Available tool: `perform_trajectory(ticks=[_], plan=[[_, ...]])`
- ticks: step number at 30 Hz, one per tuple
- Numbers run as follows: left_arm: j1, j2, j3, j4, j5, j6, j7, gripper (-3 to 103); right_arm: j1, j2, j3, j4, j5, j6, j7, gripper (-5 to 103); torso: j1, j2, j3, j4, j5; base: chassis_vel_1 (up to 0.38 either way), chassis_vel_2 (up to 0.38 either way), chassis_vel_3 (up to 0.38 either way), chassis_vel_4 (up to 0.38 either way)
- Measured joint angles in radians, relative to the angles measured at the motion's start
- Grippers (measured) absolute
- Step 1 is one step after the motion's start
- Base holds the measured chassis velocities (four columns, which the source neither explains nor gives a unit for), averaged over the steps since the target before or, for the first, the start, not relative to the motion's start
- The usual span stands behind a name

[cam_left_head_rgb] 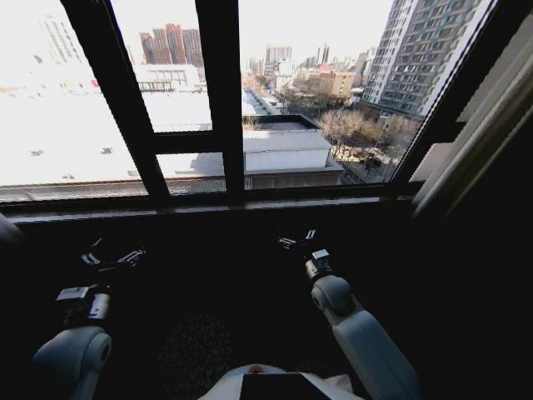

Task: Open the curtains by pulling them apart, changing their state from closed to fully open.

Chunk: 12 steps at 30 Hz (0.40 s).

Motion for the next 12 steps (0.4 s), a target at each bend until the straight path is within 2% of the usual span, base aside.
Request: perform_trajectory(ticks=[3, 8, 12], plan=[[-0.008, 0.001, 0.006, 0.009, 0.000, -0.001, 0.000, 100, -0.003, 0.001, 0.000, -0.010, -0.024, 0.007, -0.009, 100, 0.000, 0.000, 0.000, -0.0002, -0.0004, 0.140, -0.132, -0.155, 0.094], [-0.017, 0.001, 0.010, 0.019, 0.000, -0.003, -0.001, 100, -0.004, 0.001, -0.001, -0.012, -0.036, 0.007, -0.014, 100, 0.000, 0.000, 0.000, 0.0004, -0.0012, 0.066, 0.007, -0.085, -0.001], [-0.021, 0.000, 0.010, 0.020, 0.000, -0.003, -0.001, 100, 0.001, -0.001, 0.000, -0.013, -0.037, 0.007, -0.014, 100, 0.001, 0.000, 0.000, -0.0003, -0.0001, 0.028, 0.053, -0.025, -0.068]])
